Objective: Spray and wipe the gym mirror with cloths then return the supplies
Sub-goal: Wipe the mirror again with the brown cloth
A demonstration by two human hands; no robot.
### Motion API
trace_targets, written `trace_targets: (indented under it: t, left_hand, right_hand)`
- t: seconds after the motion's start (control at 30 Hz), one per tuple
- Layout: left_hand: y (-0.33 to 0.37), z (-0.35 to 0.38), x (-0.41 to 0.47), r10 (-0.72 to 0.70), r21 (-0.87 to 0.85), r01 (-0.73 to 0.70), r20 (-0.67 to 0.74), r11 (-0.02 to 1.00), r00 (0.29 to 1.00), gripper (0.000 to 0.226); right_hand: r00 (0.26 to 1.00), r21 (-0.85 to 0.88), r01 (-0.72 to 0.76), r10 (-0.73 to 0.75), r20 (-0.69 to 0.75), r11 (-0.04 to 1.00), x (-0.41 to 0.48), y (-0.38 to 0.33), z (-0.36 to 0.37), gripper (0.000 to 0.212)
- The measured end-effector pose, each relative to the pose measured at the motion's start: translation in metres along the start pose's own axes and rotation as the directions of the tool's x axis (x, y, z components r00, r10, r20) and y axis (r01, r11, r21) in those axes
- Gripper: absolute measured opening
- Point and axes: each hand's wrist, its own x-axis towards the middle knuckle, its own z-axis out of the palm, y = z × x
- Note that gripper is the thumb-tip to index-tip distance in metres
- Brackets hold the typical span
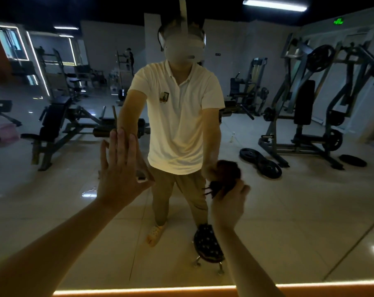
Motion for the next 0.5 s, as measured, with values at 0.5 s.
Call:
trace_targets:
  t: [0.5]
  left_hand:
    - [-0.081,-0.071,0.051,-0.044,-0.092,0.027,-0.196,0.995,0.980,0.089]
  right_hand:
    - [0.698,-0.085,0.714,-0.716,0.005,0.695,0.041,-0.179,0.004,0.051]
